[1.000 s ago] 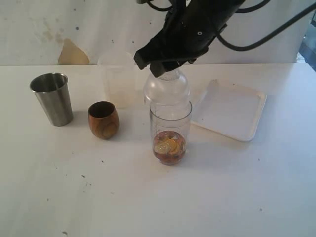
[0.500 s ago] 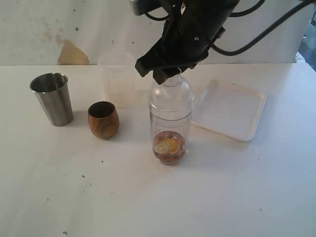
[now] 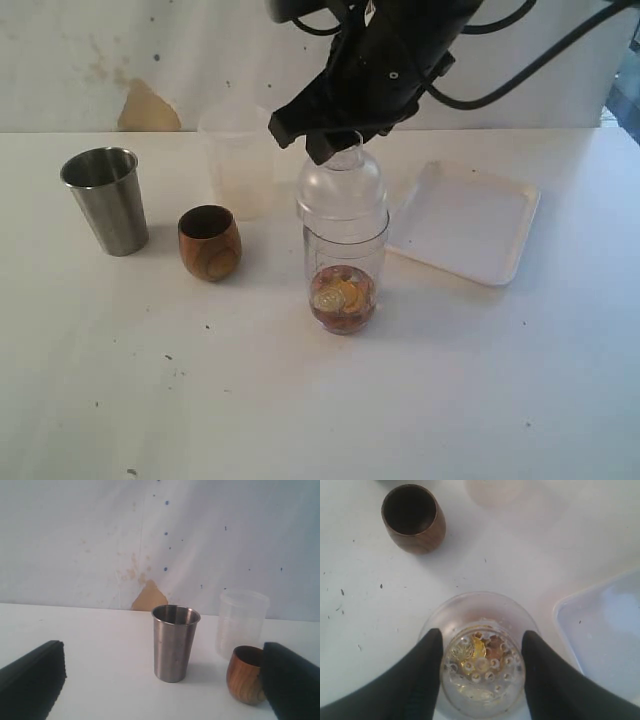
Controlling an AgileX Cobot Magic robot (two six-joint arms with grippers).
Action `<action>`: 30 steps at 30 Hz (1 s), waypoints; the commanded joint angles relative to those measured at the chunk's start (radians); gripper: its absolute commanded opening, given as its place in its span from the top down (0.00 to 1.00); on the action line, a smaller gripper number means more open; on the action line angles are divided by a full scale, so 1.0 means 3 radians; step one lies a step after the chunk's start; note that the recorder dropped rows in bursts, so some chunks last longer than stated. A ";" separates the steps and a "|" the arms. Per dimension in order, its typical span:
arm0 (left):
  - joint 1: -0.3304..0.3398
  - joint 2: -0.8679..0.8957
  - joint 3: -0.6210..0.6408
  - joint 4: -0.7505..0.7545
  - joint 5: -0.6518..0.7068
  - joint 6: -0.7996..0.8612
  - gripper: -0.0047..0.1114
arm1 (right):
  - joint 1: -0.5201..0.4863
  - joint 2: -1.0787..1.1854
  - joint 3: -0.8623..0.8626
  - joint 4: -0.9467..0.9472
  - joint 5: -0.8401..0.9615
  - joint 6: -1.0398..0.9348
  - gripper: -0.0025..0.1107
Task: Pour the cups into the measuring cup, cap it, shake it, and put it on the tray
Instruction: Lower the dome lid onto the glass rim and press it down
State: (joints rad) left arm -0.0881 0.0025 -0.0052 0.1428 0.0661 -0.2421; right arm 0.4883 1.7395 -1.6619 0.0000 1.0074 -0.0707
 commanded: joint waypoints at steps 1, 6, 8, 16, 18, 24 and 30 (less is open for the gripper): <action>-0.0018 -0.0008 0.0017 0.0000 -0.0016 -0.0002 0.06 | -0.0067 -0.0015 0.0001 0.0000 -0.0002 0.0043 0.98; -0.0018 -0.0008 0.0017 0.0000 -0.0016 -0.0002 0.06 | -0.0106 -0.0015 0.0001 0.0000 0.0028 0.0072 0.98; -0.0018 -0.0008 0.0017 0.0000 -0.0016 -0.0002 0.06 | -0.0106 -0.0015 0.0001 0.0000 0.0037 0.0072 0.98; -0.0018 -0.0008 0.0017 0.0000 -0.0016 -0.0002 0.06 | -0.0106 -0.0015 0.0159 0.0246 -0.0065 0.0053 0.98; -0.0018 -0.0008 0.0017 0.0000 -0.0016 -0.0002 0.06 | -0.0106 -0.0015 0.0159 0.0302 -0.0116 0.0018 0.98; -0.0018 -0.0008 0.0017 0.0000 -0.0016 -0.0002 0.06 | -0.0106 -0.0015 0.0159 0.0271 -0.0119 0.0002 0.98; -0.0018 -0.0008 0.0017 0.0000 -0.0016 -0.0002 0.06 | -0.0106 -0.0015 0.0159 0.0210 -0.0063 -0.0004 0.98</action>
State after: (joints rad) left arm -0.0881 0.0025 -0.0052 0.1428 0.0661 -0.2421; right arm 0.4601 1.7395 -1.6179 0.0740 0.9885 -0.0648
